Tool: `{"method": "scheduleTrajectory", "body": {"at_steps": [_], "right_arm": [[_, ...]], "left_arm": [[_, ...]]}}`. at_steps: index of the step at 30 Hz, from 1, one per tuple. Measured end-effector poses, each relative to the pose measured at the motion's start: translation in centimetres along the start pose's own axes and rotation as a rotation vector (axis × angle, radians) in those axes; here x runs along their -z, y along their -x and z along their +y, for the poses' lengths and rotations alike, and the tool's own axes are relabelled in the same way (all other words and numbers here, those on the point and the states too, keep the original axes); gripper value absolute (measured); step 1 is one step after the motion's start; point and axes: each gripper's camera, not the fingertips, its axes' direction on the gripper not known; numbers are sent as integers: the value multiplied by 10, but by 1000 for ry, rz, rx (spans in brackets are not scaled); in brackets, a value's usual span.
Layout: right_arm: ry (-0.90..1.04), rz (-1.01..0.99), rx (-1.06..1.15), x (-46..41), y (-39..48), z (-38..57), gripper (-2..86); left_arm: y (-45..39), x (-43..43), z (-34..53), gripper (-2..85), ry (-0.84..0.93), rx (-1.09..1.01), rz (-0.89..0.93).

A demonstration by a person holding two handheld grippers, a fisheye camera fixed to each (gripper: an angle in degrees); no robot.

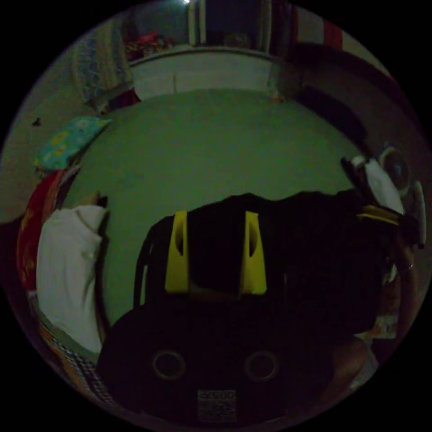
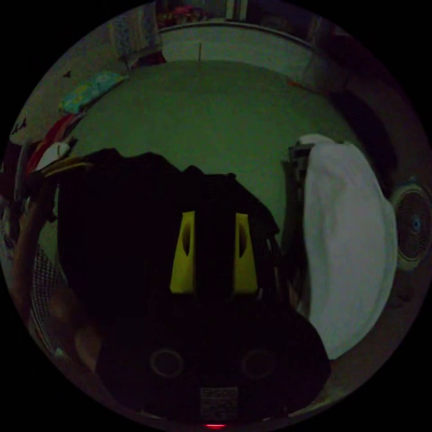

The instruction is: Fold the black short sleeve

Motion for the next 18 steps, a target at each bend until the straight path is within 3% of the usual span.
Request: {"method": "scheduleTrajectory", "body": {"at_steps": [1,3,8,11,13,18], "right_arm": [[-18,-10,10,-1,2,3,104],[-46,-21,23,-1,3,7,95],[-61,-97,-36,4,-4,9,45],[-166,-73,-24,29,9,20,2],[-198,-35,7,47,21,28,-4],[-294,-86,107,104,57,61,-8]], "left_arm": [[-3,-15,-1,165,62,-28,-5],[2,-10,9,161,-49,16,11],[14,-2,11,145,-14,28,56],[13,16,18,75,-27,6,93],[14,47,32,12,-95,22,51],[24,125,71,-3,-254,7,22]]}}
